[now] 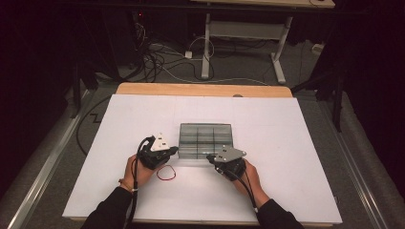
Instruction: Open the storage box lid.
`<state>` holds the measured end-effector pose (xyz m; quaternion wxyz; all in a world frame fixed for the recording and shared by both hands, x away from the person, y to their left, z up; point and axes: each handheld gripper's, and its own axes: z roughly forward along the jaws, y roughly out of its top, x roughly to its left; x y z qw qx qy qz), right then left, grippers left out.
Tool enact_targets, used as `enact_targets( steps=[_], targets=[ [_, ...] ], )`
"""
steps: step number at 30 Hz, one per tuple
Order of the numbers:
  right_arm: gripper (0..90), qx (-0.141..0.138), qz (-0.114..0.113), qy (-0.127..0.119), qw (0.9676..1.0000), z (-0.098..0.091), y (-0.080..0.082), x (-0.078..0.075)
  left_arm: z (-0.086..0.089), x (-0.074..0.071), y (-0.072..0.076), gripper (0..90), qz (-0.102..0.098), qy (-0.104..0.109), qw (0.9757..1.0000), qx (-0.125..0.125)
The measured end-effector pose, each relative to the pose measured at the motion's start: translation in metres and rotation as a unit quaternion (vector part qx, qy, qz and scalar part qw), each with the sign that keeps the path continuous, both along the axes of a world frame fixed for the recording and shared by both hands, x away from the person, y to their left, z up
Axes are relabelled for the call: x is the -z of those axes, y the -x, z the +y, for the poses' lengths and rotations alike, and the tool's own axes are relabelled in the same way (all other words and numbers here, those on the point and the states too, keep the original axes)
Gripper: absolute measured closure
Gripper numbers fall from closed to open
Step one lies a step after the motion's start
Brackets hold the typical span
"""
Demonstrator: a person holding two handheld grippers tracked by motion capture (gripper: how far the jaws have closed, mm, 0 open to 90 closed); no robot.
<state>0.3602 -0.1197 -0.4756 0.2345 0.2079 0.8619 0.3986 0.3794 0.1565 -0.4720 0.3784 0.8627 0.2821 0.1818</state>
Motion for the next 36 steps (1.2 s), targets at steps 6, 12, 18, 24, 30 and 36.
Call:
enact_targets(
  steps=[6,12,18,24,30,36],
  targets=[
    [90.0,0.001,-0.003,-0.003,1.0,0.0,0.0,0.0,0.002,-0.004,0.005,87.9,-0.003,0.005,0.9999,0.009],
    [90.0,0.004,-0.002,-0.002,1.0,0.001,0.001,0.001,0.002,-0.006,0.012,87.9,0.001,-0.002,0.9998,0.018],
    [90.0,0.005,-0.002,0.001,1.0,0.001,0.001,0.001,0.004,-0.006,0.014,85.7,0.007,0.005,0.9997,0.025],
    [90.0,0.005,-0.004,0.001,1.0,0.001,0.001,0.001,0.006,-0.007,0.015,80.3,0.011,0.01,0.9996,0.024],
    [90.0,0.005,-0.004,0.003,1.0,0.002,0.001,0.001,0.003,-0.007,0.016,74.4,0.018,0.017,0.9992,0.031],
    [90.0,0.005,-0.005,0.005,1.0,0.002,0.002,0.001,-0.001,-0.006,0.014,72.3,0.021,0.015,0.9994,0.024]
  ],
)
